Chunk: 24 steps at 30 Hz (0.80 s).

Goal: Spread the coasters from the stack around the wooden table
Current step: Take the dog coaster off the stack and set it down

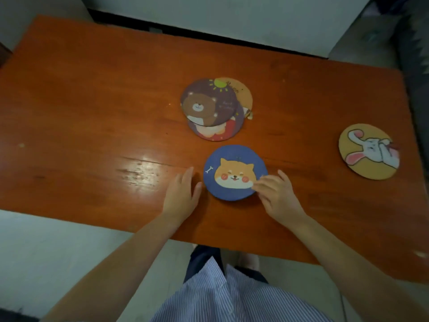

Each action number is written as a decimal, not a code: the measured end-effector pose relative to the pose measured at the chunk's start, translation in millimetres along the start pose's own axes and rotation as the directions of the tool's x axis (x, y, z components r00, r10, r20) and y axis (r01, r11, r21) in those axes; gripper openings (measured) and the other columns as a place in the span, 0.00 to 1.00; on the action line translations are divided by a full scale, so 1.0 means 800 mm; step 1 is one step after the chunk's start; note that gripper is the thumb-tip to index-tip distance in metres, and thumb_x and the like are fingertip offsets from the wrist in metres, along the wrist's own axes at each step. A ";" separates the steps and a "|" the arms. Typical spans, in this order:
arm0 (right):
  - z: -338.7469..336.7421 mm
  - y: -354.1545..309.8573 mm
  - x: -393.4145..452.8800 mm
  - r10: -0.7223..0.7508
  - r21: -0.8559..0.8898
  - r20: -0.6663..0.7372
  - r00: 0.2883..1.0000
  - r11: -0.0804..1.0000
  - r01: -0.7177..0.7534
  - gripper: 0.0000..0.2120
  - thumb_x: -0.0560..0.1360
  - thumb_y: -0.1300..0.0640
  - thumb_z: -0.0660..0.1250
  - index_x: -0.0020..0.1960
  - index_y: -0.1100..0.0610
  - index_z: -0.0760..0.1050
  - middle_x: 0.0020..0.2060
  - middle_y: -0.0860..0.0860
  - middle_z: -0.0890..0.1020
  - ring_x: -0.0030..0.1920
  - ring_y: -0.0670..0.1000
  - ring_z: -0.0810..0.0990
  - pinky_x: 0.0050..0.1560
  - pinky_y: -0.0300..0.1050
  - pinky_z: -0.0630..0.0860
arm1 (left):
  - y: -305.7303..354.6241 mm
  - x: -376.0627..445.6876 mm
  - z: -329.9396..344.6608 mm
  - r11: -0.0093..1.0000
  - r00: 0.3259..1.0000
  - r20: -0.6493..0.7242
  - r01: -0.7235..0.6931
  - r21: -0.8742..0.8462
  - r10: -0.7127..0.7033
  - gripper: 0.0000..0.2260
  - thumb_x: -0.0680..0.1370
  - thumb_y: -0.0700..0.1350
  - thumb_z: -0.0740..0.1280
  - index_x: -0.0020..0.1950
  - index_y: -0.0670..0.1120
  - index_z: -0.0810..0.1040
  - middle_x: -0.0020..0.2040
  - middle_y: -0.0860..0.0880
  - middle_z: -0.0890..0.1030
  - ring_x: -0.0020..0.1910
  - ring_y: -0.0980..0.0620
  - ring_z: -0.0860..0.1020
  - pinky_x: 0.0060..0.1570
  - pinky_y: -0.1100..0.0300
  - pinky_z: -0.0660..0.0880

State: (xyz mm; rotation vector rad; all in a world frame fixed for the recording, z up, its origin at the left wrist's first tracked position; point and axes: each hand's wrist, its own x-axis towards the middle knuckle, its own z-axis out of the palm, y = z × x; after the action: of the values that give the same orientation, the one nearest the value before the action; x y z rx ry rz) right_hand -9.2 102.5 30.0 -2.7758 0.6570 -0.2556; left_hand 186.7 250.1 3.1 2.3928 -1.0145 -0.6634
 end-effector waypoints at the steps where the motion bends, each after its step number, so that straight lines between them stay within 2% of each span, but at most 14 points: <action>1: 0.001 0.006 -0.017 -0.002 0.031 0.027 1.000 1.000 0.001 0.12 0.61 0.73 0.76 0.43 0.64 0.83 0.41 0.60 0.86 0.46 0.62 0.84 0.52 0.72 0.72 | 0.018 -0.008 0.013 0.997 0.998 0.013 0.057 -0.055 -0.056 0.21 0.77 0.46 0.61 0.67 0.39 0.64 0.61 0.39 0.73 0.55 0.42 0.74 0.52 0.50 0.71; 3: -0.001 0.017 -0.044 -0.038 0.094 0.075 0.996 0.995 0.031 0.11 0.63 0.73 0.75 0.43 0.65 0.83 0.43 0.61 0.86 0.48 0.64 0.83 0.51 0.71 0.74 | 0.053 -0.020 0.034 0.961 0.977 0.011 0.213 -0.175 -0.215 0.24 0.76 0.48 0.64 0.69 0.41 0.62 0.64 0.41 0.71 0.54 0.45 0.75 0.49 0.52 0.72; 5: -0.006 0.033 -0.064 -0.063 0.138 0.091 0.994 0.989 0.050 0.09 0.64 0.73 0.74 0.44 0.67 0.83 0.44 0.63 0.85 0.48 0.66 0.82 0.51 0.67 0.77 | 0.080 -0.024 0.050 0.906 0.937 0.032 0.346 -0.245 -0.349 0.28 0.75 0.48 0.66 0.70 0.42 0.60 0.64 0.41 0.72 0.57 0.43 0.74 0.52 0.50 0.73; 8: -0.016 0.062 -0.090 -0.030 0.205 0.136 0.990 0.979 0.001 0.09 0.70 0.73 0.69 0.49 0.69 0.81 0.50 0.66 0.83 0.55 0.67 0.78 0.59 0.61 0.74 | 0.108 -0.031 0.073 0.823 0.877 0.072 0.472 -0.315 -0.475 0.29 0.73 0.46 0.69 0.70 0.41 0.61 0.59 0.40 0.77 0.57 0.41 0.75 0.52 0.48 0.73; 10: -0.021 0.082 -0.107 -0.002 0.243 0.133 0.991 0.970 -0.030 0.10 0.71 0.74 0.67 0.51 0.70 0.80 0.52 0.66 0.82 0.58 0.68 0.76 0.62 0.59 0.70 | 0.126 -0.042 0.090 0.838 0.889 0.066 0.451 -0.308 -0.454 0.23 0.74 0.45 0.68 0.65 0.41 0.67 0.57 0.40 0.78 0.55 0.41 0.76 0.48 0.51 0.72; 13: -0.029 0.099 -0.130 -0.011 0.235 0.065 0.998 0.972 -0.005 0.10 0.67 0.75 0.70 0.48 0.70 0.81 0.48 0.67 0.83 0.54 0.68 0.80 0.57 0.61 0.74 | 0.147 -0.053 0.112 0.882 0.925 0.008 0.363 -0.301 -0.379 0.13 0.75 0.44 0.67 0.58 0.43 0.74 0.56 0.42 0.80 0.52 0.43 0.77 0.44 0.56 0.70; 18: -0.027 0.092 -0.140 -0.017 0.185 -0.028 0.999 0.983 0.022 0.10 0.61 0.74 0.75 0.42 0.70 0.82 0.41 0.66 0.85 0.46 0.66 0.83 0.46 0.64 0.79 | 0.161 -0.045 0.113 0.922 0.930 -0.123 0.314 -0.225 -0.347 0.11 0.76 0.43 0.65 0.57 0.42 0.75 0.54 0.42 0.81 0.52 0.42 0.77 0.44 0.55 0.71; 22: -0.019 0.079 -0.130 0.006 0.190 -0.055 0.998 0.982 0.004 0.09 0.61 0.73 0.76 0.41 0.70 0.83 0.39 0.66 0.85 0.43 0.66 0.84 0.44 0.61 0.82 | 0.152 -0.041 0.108 0.918 0.917 -0.156 0.331 -0.217 -0.367 0.08 0.76 0.42 0.64 0.53 0.41 0.76 0.49 0.42 0.81 0.43 0.44 0.76 0.39 0.55 0.68; 24: -0.018 0.076 -0.130 -0.015 0.184 -0.059 0.998 0.983 0.026 0.09 0.60 0.72 0.78 0.39 0.68 0.83 0.38 0.63 0.85 0.43 0.64 0.84 0.44 0.58 0.83 | 0.149 -0.043 0.105 0.923 0.920 -0.158 0.322 -0.213 -0.357 0.05 0.76 0.41 0.63 0.50 0.41 0.76 0.42 0.44 0.79 0.39 0.45 0.73 0.37 0.55 0.67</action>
State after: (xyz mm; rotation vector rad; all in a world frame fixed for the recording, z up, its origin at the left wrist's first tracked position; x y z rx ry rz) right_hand -129.5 95.2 13.6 -2.6067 0.5867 -0.3817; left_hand 53.3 183.2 14.8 2.4318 -0.4362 -0.5949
